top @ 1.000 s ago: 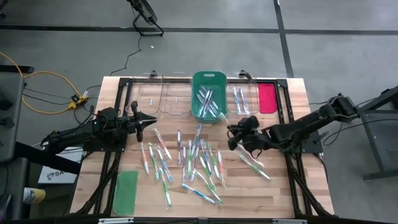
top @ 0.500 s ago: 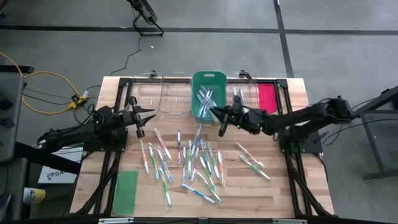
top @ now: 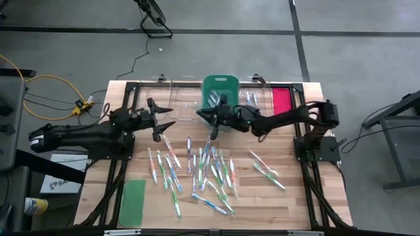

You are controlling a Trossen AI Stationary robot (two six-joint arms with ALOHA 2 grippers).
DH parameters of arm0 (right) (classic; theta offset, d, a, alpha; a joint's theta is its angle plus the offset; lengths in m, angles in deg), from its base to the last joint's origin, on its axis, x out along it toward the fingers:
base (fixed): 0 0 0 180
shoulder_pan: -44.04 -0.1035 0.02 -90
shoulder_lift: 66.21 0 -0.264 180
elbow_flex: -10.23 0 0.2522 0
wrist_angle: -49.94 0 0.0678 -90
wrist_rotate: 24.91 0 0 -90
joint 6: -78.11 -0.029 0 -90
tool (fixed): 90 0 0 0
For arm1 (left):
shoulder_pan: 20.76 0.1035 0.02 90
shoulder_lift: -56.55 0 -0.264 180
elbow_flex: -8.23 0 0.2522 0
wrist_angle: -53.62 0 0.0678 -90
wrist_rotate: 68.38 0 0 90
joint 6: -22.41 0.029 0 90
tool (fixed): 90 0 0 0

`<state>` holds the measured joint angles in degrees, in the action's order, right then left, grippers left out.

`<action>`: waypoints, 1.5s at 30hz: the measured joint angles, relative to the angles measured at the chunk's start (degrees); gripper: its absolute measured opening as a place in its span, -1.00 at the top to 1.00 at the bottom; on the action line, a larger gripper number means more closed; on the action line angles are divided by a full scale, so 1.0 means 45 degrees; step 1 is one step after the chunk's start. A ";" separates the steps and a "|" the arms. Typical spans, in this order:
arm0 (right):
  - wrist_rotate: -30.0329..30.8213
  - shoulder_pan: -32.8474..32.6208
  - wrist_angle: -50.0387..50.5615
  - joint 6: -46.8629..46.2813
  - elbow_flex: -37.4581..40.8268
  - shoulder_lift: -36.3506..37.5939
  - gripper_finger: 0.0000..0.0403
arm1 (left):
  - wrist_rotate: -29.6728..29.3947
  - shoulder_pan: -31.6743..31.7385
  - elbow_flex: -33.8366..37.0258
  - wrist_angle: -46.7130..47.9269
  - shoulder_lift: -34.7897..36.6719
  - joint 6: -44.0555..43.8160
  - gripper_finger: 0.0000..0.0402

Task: Pick & Place Toothbrushes
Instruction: Put the green toothbrush into the left transparent bin

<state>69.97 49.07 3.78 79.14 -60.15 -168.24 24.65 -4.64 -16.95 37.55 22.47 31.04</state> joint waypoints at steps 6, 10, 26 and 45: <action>-0.0491 0.0004 0.0874 0.1237 -0.2008 -0.1014 0.93 | 0.0977 0.0000 -0.1530 -0.0258 -0.2101 -0.0021 -0.21; -0.0539 0.0007 0.1765 0.1512 -0.2809 -0.1167 0.93 | 0.1142 0.0000 -0.2348 -0.0212 -0.3192 -0.0016 -0.21; -0.0557 0.0058 0.2238 0.1714 -0.2962 -0.1167 0.93 | 0.2159 0.0000 -0.3152 -0.1217 -0.4962 -0.0215 -0.03; -0.0508 0.0010 0.2777 -0.0682 -0.2953 -0.1055 0.68 | 0.2104 0.0010 -0.3147 -0.0571 -0.4958 0.1168 0.93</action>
<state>67.68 49.12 16.28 76.07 -73.44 -172.99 34.11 -4.60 -31.11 34.98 0.16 36.30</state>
